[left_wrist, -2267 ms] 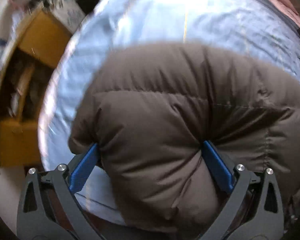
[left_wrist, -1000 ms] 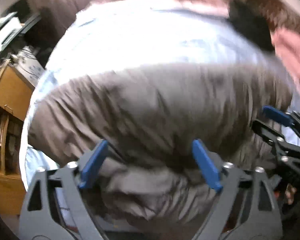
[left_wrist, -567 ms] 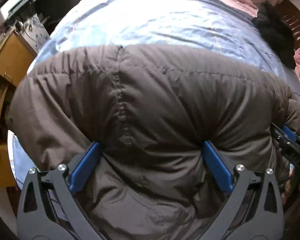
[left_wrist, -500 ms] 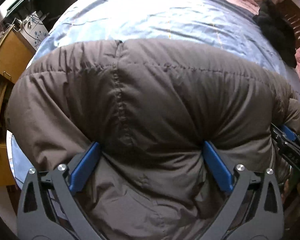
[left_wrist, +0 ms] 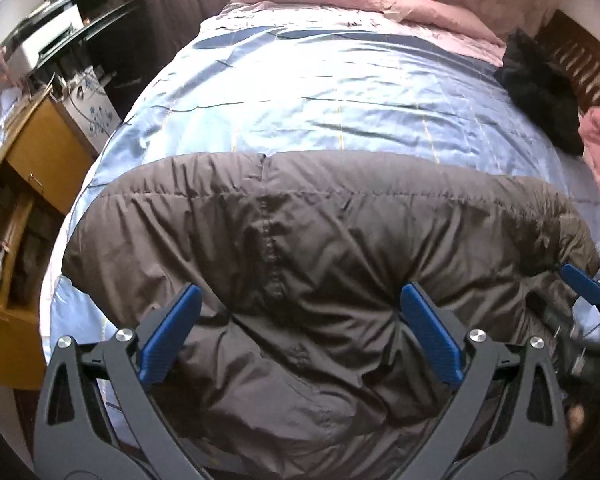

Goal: Fold large clothes

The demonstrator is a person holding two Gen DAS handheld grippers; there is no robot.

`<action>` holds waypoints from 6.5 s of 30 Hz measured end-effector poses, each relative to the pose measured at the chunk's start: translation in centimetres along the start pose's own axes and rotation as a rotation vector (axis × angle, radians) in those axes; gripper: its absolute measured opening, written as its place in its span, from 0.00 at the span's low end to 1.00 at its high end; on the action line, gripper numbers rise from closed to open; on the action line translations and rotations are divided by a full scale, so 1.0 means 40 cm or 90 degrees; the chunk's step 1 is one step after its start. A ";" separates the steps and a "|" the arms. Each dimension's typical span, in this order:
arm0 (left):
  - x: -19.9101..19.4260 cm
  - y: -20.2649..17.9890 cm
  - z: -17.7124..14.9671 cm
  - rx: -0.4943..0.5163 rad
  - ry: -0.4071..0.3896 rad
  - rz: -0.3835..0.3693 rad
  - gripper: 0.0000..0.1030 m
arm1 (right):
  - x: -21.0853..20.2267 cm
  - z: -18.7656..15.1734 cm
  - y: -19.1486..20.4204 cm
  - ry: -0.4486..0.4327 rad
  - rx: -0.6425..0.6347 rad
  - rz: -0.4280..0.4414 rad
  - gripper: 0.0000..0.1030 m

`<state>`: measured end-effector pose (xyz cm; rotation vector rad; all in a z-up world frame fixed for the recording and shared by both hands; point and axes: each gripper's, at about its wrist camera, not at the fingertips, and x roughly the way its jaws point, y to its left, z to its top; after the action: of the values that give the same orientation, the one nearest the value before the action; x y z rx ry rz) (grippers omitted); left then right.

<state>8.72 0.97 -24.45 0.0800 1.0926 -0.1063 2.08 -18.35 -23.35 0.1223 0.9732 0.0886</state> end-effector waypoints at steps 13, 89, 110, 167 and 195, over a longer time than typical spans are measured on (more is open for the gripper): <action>-0.003 0.001 -0.059 -0.021 -0.002 0.021 0.98 | 0.001 -0.058 0.039 0.022 -0.021 -0.006 0.88; -0.817 -0.099 -0.450 0.036 -0.365 0.061 0.98 | -0.763 -0.244 0.206 -0.274 0.035 -0.128 0.99; -0.904 -0.072 -0.486 0.012 -0.403 0.090 0.98 | -0.860 -0.302 0.206 -0.315 0.033 -0.118 0.99; -0.901 -0.078 -0.481 0.016 -0.394 0.088 0.98 | -0.851 -0.314 0.215 -0.306 0.039 -0.110 0.99; -0.897 -0.086 -0.480 0.016 -0.392 0.093 0.98 | -0.852 -0.314 0.218 -0.307 0.039 -0.112 0.99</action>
<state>-24.99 1.48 -1.40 0.1387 0.4684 -0.0103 -27.56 -13.35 -1.19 0.1074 0.5023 -0.1282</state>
